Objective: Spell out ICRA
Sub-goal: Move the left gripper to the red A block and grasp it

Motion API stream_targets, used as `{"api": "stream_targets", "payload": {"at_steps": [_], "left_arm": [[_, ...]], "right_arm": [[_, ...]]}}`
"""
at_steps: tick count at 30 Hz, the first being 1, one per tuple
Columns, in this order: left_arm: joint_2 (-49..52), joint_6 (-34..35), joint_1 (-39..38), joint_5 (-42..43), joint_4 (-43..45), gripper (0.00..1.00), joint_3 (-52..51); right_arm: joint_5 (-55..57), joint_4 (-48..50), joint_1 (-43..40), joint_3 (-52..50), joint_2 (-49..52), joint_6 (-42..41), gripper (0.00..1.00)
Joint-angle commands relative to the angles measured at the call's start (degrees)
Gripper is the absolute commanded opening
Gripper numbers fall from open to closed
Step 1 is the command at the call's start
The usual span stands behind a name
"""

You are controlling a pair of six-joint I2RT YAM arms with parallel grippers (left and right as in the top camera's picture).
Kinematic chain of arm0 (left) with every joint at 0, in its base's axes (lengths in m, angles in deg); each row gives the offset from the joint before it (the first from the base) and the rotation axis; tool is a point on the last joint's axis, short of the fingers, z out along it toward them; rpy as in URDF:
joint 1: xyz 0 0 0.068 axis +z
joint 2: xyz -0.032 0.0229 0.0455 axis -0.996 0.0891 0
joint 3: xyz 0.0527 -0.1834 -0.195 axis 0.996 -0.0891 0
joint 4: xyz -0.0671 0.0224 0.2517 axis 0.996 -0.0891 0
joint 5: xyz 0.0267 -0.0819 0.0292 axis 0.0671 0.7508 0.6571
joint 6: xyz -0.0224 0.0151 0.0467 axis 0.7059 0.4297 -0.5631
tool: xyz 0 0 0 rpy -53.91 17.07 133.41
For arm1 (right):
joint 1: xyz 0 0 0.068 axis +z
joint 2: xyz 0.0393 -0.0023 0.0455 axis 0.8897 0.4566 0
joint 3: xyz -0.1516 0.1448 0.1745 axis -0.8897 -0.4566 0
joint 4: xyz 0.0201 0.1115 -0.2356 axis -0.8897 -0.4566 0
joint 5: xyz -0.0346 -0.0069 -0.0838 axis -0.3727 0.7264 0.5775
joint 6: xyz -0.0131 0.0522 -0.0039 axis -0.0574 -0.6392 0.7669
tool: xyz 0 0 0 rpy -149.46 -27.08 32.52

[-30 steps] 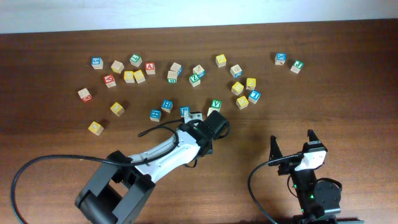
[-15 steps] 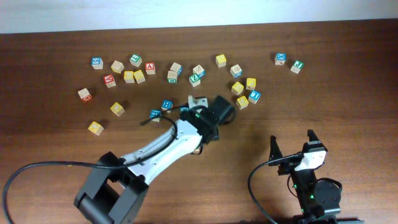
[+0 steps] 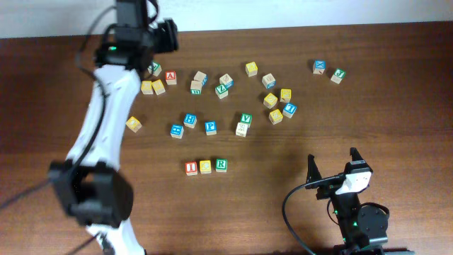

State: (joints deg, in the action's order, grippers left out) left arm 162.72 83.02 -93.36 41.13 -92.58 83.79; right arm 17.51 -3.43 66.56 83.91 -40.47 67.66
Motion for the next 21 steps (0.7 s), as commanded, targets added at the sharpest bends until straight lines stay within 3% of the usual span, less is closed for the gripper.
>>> {"api": "stream_targets", "payload": {"at_steps": [1, 10, 13, 21], "left_arm": [[8.63, -3.19, -0.17, 0.63, 3.67, 0.70, -0.33], [19.45, -3.15, 0.17, -3.26, 5.44, 0.66, -0.42], [19.91, -3.15, 0.17, -8.81, 4.98, 0.63, -0.46], [21.77, -2.51, 0.11, -7.23, 5.29, 0.60, -1.01]], "right_arm": [[0.24, -0.31, -0.37, -0.31, -0.44, -0.17, 0.98], [0.24, -0.31, -0.37, -0.31, -0.44, -0.17, 0.98], [0.24, -0.31, -0.37, -0.31, -0.44, -0.17, 0.98], [0.24, -0.31, -0.37, -0.31, -0.44, -0.17, 0.98]]}}
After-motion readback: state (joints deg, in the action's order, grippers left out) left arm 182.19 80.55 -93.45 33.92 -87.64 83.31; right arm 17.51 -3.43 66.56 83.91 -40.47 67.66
